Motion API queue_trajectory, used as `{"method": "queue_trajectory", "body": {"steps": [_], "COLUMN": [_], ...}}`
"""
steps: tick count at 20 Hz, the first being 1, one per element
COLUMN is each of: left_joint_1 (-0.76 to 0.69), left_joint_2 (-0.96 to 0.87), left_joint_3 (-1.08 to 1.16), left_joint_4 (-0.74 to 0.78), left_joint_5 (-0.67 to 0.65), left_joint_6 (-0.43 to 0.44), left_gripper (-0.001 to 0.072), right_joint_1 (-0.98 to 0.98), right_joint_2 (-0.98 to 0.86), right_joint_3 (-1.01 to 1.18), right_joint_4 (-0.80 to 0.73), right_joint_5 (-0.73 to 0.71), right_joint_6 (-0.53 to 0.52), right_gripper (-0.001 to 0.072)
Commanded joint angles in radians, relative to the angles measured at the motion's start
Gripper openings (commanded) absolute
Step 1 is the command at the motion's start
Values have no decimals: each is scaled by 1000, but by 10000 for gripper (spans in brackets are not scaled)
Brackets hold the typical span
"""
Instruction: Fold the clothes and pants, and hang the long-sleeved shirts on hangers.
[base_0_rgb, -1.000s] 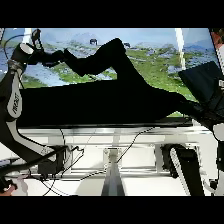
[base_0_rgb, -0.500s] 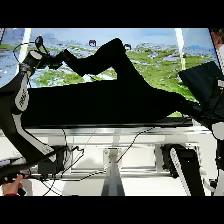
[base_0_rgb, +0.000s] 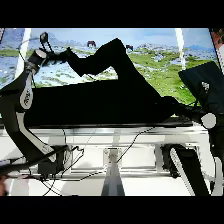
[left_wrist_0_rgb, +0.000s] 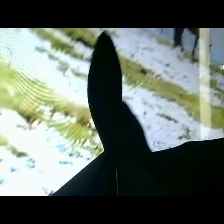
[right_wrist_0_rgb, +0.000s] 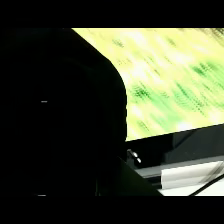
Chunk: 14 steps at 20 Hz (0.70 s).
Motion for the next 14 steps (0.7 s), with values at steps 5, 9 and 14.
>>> {"method": "queue_trajectory", "body": {"steps": [5,9,14], "left_joint_1": [4,-1,14], "left_joint_2": [296,443,482], "left_joint_3": [190,211,201], "left_joint_4": [658,815,906], "left_joint_5": [-284,-393,-537], "left_joint_6": [-96,-95,-96], "left_gripper": [5,5,7], "right_joint_1": [0,0,0], "right_joint_2": [-16,-16,-16], "right_joint_3": [-3,-3,-3], "right_joint_4": [-23,-23,-118], "right_joint_5": [-88,-85,29], "right_joint_6": [0,-1,-3], "right_gripper": [20,20,20]}}
